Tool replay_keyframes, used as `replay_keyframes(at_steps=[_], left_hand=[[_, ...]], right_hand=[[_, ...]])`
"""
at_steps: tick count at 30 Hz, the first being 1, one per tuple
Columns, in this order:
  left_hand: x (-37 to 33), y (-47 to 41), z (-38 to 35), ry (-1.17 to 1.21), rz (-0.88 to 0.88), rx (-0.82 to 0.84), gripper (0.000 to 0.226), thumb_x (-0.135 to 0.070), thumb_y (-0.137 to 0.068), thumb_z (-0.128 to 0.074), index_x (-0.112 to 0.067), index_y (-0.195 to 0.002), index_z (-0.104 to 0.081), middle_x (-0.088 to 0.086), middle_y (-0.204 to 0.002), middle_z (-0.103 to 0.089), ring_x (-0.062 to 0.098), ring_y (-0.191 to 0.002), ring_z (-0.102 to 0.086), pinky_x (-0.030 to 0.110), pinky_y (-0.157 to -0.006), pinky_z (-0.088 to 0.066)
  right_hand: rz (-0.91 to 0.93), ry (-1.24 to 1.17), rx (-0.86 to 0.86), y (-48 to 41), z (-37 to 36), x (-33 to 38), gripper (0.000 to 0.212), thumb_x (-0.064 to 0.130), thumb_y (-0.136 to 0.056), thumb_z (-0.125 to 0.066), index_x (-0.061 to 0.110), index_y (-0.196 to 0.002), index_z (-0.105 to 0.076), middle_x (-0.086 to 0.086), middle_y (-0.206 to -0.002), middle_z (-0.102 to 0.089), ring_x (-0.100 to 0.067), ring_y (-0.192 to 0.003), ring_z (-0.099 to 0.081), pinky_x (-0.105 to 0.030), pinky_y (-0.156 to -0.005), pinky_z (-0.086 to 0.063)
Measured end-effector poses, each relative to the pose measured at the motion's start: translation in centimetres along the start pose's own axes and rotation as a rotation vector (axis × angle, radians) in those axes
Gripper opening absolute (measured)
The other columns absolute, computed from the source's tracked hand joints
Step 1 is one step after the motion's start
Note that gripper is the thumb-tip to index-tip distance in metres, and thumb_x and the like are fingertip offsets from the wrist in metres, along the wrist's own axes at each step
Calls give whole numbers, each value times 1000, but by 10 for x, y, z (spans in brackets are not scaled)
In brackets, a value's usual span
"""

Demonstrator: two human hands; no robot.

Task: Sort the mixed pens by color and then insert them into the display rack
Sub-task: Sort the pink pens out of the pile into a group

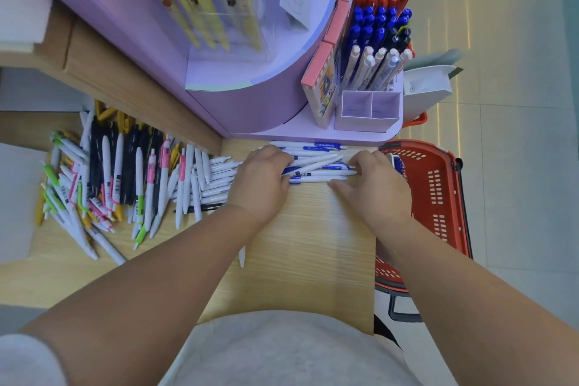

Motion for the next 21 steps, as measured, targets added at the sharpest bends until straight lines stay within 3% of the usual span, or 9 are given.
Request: replay_keyframes(at_steps=[5,8,12,16,21], left_hand=[[10,27,13,12,-11,-81,20,-6,-77,-73,-8,-97,-71,9,-98,-66,34,-92,-61,43,-82,-52],[32,60,25,49,134,-147,17,-7,-80,-72,-11,-97,-72,5,-95,-65,29,-94,-60,42,-83,-52],[72,116,38,42,297,-178,13,-6,-81,-74,-10,-92,-71,3,-87,-62,25,-85,-59,38,-75,-52],[108,155,48,-12,364,-105,20,-12,-79,-77,-10,-98,-71,4,-90,-62,26,-88,-58,36,-75,-49],[138,175,62,-111,379,41,27,-20,-80,-77,-13,-106,-70,3,-99,-62,24,-96,-59,38,-82,-53]], right_hand=[[15,-34,-34,23,2,-3,47,49,-79,-74,24,-113,-53,2,-111,-51,-22,-93,-59,-33,-67,-44],[59,-71,-3,47,-7,6,35,45,-83,-71,24,-106,-54,5,-104,-53,-21,-88,-58,-35,-68,-48],[130,-139,175,73,-38,32,23,42,-85,-69,24,-97,-62,8,-92,-61,-16,-87,-60,-33,-75,-49],[107,-217,336,84,-70,70,28,44,-85,-70,23,-104,-67,10,-83,-66,-14,-84,-63,-26,-76,-47],[42,-255,368,89,-95,116,33,47,-85,-71,21,-106,-69,11,-84,-63,-11,-84,-61,-23,-72,-43]])
Point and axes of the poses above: each hand's wrist, its own y-axis away from the middle knuckle, its own z-axis out of the back of the hand, x = y × z, the point moved 4 cm from there along -y, towards the middle knuckle
